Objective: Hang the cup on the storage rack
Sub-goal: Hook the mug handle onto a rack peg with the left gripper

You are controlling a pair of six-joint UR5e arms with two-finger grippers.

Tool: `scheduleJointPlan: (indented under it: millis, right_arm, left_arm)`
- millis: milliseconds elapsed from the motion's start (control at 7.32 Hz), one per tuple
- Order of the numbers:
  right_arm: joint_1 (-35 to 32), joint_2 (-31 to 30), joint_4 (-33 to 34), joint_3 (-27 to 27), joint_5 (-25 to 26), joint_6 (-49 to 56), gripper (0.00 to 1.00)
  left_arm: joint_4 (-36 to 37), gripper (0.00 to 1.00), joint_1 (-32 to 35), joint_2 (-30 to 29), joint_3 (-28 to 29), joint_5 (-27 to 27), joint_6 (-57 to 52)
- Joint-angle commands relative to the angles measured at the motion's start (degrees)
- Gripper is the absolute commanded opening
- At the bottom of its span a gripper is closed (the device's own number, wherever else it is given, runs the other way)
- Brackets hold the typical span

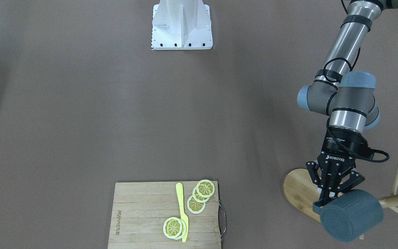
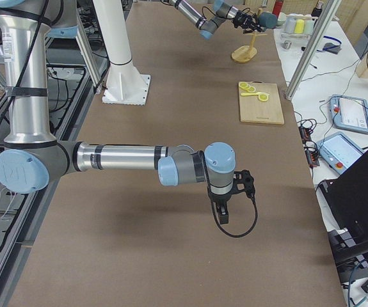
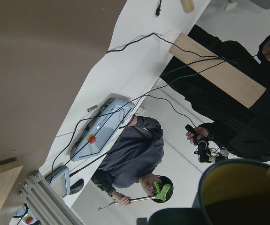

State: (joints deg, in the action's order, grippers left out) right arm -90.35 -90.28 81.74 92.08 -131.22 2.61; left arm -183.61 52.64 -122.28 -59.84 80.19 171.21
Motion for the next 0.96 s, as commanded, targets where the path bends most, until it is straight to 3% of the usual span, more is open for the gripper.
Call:
scheduleJointPlan:
  millis: [0,273,819]
  right_arm:
    - [0.00,-0.07,0.00,0.11,0.00,-0.06,1.00]
    - [0.00,0.01,0.00,0.03,0.00,-0.07,1.00]
    - [0.00,0.01,0.00,0.11,0.00,-0.07,1.00]
  left_arm:
    - [-2.80,0.00,0.27,0.29,1.65,0.94,0.00]
    - [-7.10,0.00,1.32,0.29,5.59,2.86,-0.08]
    - [-11.33,0.00,1.76,2.30,6.40,4.89,-0.08]
